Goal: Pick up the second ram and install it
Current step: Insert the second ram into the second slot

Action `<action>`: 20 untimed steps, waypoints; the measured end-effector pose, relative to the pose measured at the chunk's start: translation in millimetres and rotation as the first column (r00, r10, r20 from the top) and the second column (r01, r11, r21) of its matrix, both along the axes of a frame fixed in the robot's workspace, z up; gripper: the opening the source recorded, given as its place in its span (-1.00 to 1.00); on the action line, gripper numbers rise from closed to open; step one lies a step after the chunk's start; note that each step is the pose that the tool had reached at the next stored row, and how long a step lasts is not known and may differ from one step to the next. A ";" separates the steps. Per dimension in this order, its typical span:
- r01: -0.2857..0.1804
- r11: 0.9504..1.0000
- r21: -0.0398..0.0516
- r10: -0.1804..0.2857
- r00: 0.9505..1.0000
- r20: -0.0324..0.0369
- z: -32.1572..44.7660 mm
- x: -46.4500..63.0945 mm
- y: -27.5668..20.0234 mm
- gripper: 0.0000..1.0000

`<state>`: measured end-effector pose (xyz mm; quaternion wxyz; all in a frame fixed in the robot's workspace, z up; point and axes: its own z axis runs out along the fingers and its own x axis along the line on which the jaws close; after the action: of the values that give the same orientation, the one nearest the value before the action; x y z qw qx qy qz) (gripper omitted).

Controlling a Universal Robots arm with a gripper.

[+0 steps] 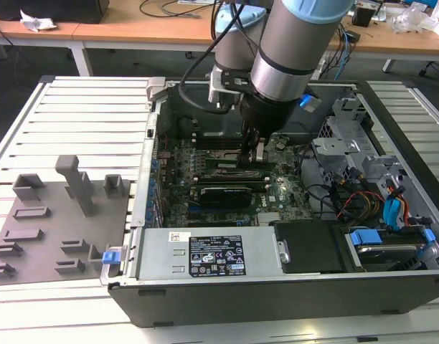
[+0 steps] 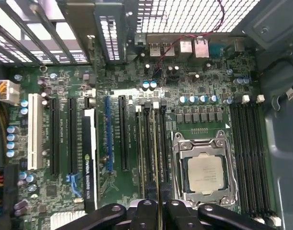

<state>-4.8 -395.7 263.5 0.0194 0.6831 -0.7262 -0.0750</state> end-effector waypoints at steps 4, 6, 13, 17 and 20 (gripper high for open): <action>0.000 1.000 -0.011 0.000 1.000 0.000 -11.9 -5.3 5.3 -0.73; -0.001 1.000 -0.010 0.001 1.000 0.000 -17.1 -5.3 8.3 -0.73; -0.006 1.000 -0.010 0.006 1.000 0.000 -26.5 -8.0 9.9 -0.73; -0.006 1.000 -0.010 0.006 1.000 0.000 -30.9 -8.3 10.0 -0.73; -0.006 1.000 -0.011 0.006 1.000 0.000 -34.5 -8.3 10.2 -0.73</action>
<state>-13.1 -385.5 229.0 0.0232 0.6852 -0.7245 -0.0711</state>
